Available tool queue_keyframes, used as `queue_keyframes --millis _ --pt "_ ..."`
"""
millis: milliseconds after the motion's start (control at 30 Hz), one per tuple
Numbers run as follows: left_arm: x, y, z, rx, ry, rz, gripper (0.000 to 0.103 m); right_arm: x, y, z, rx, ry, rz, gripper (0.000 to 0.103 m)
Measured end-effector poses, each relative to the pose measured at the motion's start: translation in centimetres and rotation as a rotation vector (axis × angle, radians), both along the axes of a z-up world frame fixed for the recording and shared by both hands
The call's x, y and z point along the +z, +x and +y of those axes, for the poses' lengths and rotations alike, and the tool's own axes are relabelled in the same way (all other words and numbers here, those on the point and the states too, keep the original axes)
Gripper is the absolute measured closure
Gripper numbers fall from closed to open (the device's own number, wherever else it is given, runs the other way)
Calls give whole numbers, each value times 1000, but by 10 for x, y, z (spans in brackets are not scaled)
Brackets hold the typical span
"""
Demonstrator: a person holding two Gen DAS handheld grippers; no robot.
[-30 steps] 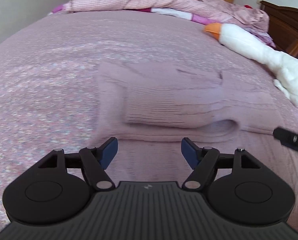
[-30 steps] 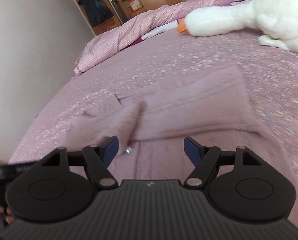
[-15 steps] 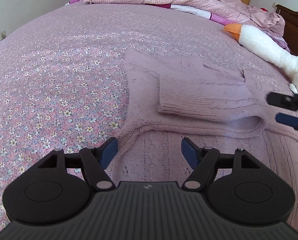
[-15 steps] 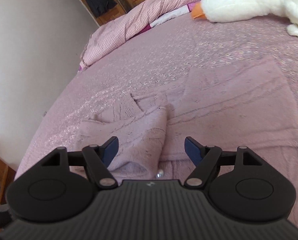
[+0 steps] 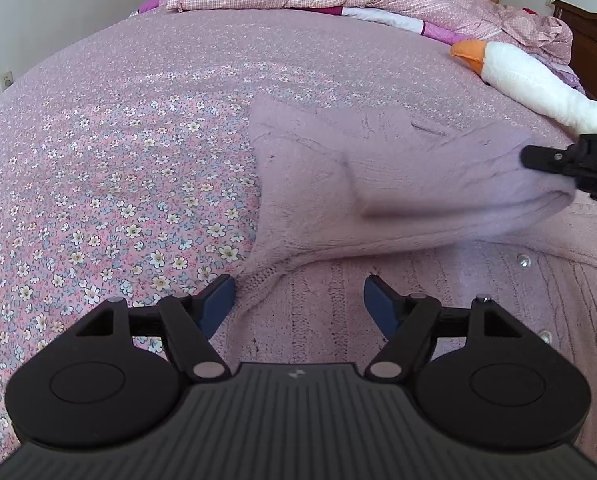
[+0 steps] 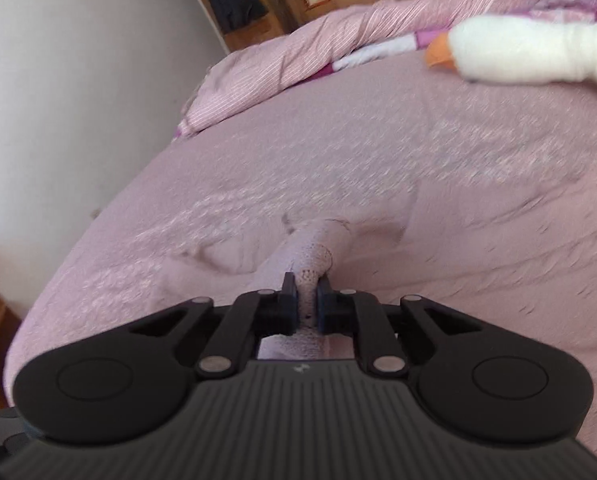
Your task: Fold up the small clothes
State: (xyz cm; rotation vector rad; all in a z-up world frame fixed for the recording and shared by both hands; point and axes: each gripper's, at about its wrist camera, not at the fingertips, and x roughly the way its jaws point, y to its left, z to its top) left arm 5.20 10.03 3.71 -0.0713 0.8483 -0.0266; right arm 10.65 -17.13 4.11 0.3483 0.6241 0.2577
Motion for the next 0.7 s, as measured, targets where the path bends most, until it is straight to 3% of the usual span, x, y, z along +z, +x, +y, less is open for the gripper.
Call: queue_keyframes --millis 167,233,333,567,700 --pt "-1 2 -2 6 4 3 25 -31 12 0 16 -71 113 88" --pt "0 1 -1 3 2 2 25 -38 8 -1 11 -69 104 85" --pt "4 0 3 5 -10 -1 25 -29 2 -2 -22 -85 99 67" --pt "19 -5 17 20 -25 5 25 11 -32 9 -11 -152 -65 40" --pt "29 -10 25 18 -13 9 25 20 -43 30 71 -135 -102 38"
